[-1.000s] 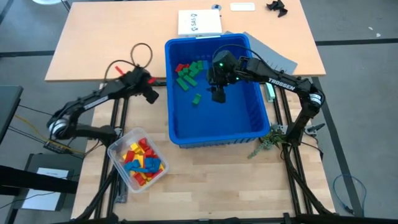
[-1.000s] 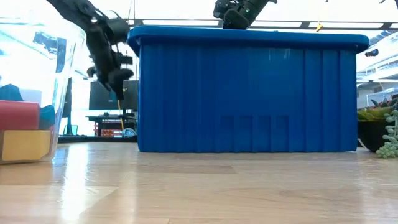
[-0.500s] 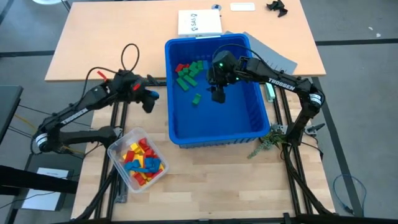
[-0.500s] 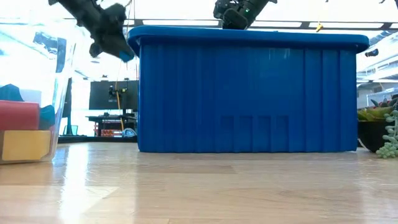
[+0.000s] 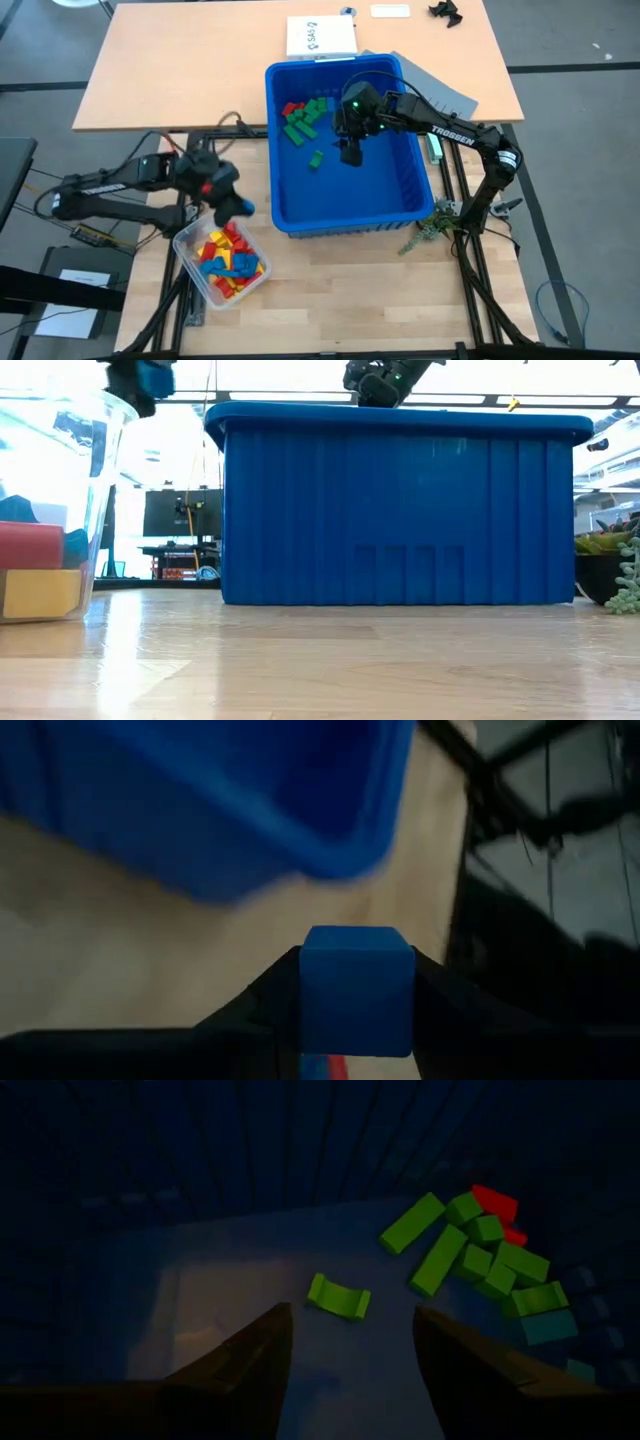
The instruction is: Sort Items/Unsort Items
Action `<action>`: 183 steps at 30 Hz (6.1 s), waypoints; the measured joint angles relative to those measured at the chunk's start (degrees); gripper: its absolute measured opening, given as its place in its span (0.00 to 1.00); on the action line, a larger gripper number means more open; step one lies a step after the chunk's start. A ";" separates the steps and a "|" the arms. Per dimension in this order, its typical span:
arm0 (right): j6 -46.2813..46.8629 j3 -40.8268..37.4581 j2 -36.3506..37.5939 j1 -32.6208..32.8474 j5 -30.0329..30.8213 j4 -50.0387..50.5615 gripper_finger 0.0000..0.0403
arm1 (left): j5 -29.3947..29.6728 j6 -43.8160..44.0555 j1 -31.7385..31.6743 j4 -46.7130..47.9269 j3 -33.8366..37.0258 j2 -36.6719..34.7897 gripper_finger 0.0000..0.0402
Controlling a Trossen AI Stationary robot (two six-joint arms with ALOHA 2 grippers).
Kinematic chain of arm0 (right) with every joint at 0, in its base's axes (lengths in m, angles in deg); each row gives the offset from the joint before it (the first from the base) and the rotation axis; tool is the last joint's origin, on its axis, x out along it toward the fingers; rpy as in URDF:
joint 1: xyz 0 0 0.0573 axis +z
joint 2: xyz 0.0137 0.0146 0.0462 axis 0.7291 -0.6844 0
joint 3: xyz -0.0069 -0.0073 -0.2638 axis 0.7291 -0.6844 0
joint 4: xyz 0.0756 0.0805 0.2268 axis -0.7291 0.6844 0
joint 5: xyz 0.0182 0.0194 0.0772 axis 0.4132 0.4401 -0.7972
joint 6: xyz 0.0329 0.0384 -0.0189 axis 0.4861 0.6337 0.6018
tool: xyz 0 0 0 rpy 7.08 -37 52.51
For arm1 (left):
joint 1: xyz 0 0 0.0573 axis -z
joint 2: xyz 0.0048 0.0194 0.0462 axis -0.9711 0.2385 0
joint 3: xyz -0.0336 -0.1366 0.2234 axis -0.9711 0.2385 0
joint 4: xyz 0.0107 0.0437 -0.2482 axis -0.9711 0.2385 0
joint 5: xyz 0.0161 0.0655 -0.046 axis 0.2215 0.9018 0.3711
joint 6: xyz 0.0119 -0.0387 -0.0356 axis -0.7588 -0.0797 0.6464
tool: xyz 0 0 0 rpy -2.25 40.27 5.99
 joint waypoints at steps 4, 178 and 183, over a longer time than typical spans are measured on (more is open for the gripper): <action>0.00 0.00 0.00 0.00 -0.02 0.00 0.51 | 1.77 7.16 8.96 4.96 0.00 0.80 0.35; -12.55 -9.86 -18.72 -22.62 6.23 -7.56 0.49 | 58.03 -15.47 14.33 -6.66 -5.64 4.84 0.54; -12.60 -9.79 -20.53 -23.14 5.70 -6.36 0.71 | 57.06 -15.49 14.36 -6.55 -5.63 4.87 0.54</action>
